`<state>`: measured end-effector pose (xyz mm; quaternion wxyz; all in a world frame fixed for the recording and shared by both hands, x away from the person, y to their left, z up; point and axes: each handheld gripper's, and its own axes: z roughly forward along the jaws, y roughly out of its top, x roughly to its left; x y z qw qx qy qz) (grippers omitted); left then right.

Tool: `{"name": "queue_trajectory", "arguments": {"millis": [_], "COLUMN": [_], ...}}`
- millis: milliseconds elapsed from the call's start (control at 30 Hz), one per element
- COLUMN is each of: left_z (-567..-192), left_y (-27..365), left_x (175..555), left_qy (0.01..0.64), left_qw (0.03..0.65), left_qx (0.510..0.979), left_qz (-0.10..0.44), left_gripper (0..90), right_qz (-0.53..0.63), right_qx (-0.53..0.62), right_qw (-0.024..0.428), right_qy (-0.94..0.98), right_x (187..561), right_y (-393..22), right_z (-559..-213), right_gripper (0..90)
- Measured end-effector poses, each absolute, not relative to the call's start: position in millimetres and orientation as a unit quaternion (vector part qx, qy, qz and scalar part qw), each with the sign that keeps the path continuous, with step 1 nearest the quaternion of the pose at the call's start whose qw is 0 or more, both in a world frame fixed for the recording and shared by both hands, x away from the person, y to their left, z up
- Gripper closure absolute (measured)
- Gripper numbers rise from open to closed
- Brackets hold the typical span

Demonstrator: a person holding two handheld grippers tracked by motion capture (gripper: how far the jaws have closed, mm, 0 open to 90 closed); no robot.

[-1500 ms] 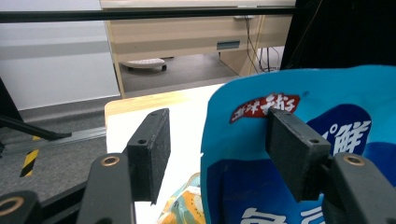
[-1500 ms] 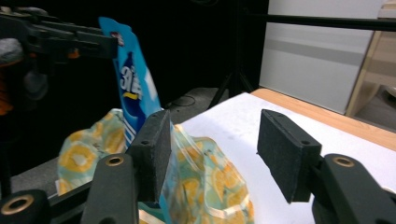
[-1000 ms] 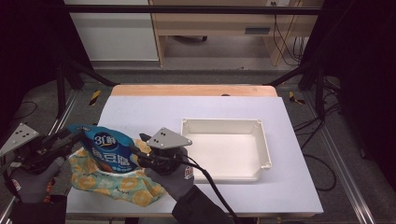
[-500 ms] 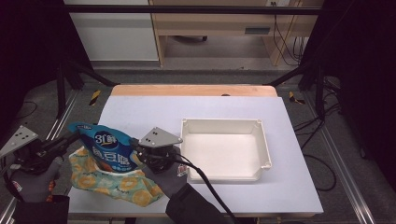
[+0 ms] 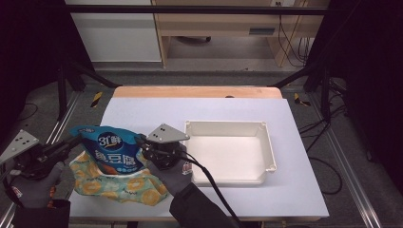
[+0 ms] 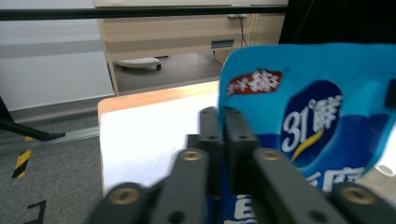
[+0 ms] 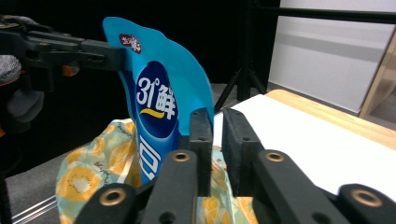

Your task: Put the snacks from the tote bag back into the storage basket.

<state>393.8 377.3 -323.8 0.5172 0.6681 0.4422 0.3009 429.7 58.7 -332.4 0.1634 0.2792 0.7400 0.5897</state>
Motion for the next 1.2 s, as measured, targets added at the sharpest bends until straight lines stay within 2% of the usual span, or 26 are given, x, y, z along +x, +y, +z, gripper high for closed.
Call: {"name": "queue_trajectory", "arguments": {"millis": [100,267,400,500,600,1200], "left_z": [-326,-332,-332,-332,-332,-316], "left_y": [380,376,376,376,375,371], "left_x": [396,403,403,402,401,385], "left_qy": [0.443,0.445,0.446,0.445,0.445,0.433], "left_qw": [0.524,0.513,0.51,0.51,0.504,0.526], "left_qx": [0.666,0.677,0.679,0.681,0.683,0.662], "left_qz": [0.292,0.286,0.283,0.28,0.286,0.312], "left_gripper": [73.9,70.0,76.3,85.5,89.2,90.0], "right_qz": [0.586,0.583,0.581,0.58,0.579,0.593], "right_qx": [0.279,0.281,0.281,0.28,0.281,0.275], "right_qw": [0.163,0.162,0.159,0.158,0.157,0.166], "right_qy": [0.743,0.745,0.747,0.748,0.749,0.738], "right_x": [429,431,432,432,432,430], "right_y": [62,66,67,68,68,64], "right_z": [-334,-336,-337,-337,-336,-322], "right_gripper": [78.7,81.2,87.2,89.2,90.0,90.0]}}
